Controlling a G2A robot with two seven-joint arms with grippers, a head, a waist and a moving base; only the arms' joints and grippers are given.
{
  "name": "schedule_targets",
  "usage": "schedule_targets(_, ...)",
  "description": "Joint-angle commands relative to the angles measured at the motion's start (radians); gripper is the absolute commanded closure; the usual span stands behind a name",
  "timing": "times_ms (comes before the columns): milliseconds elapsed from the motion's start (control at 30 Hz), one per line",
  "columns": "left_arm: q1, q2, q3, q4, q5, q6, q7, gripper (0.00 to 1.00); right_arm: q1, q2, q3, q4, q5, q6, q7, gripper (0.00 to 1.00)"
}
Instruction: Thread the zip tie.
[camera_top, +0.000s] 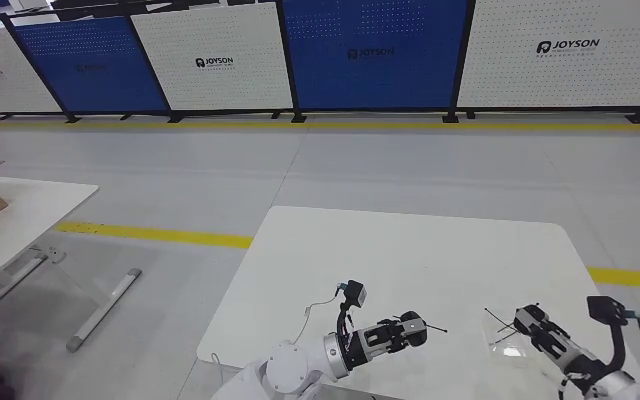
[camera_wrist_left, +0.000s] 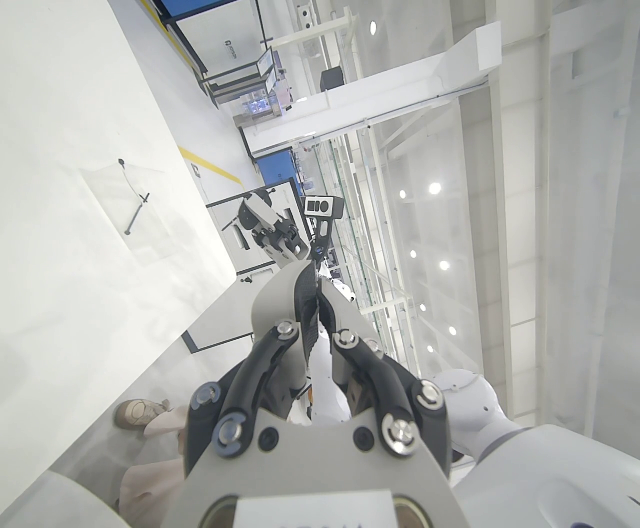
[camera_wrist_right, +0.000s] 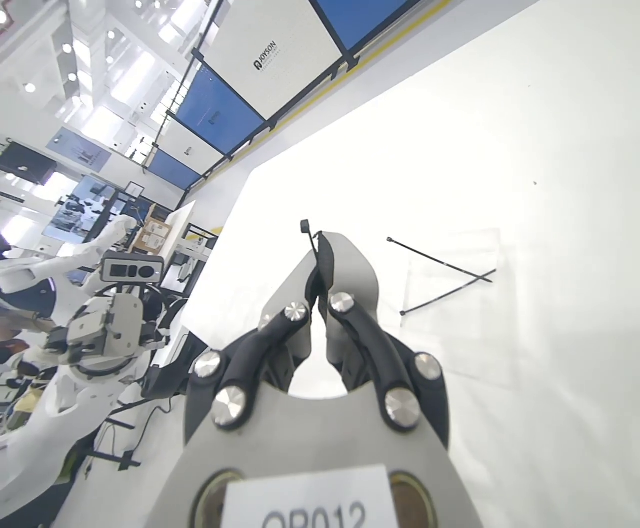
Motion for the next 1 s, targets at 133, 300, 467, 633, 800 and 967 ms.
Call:
schedule_targets(133,0.0,0.0,0.0,0.0,0.0,0.0,0.0,1.0,-0.015,-0.002,0.004,0.026,0.173,-0.074,0.035,1.0)
schedule_targets(300,0.0,0.0,0.0,0.0,0.0,0.0,0.0,1.0,-0.015,-0.002,0.004,0.026,0.173,-0.074,0.035,1.0)
schedule_targets(467,0.0,0.0,0.0,0.0,0.0,0.0,0.0,1.0,-0.015,-0.002,0.004,0.026,0.173,-0.074,0.035,1.0)
schedule_targets(633,-0.025,-0.007,0.03,0.005,0.027,0.033,0.013,1.0,-0.015,-0.002,0.004,0.026,0.173,-0.074,0.035,1.0)
schedule_targets(800,-0.074,-0.016,0.072,0.044,0.062,0.091,-0.005,1.0,-0.015,-0.002,0.004,0.026,0.173,-0.074,0.035,1.0)
schedule_targets(967,-0.081,-0.018,0.074,0.05,0.077,0.089,0.013,1.0,-0.015,-0.002,0.004,0.026,0.173,-0.074,0.035,1.0)
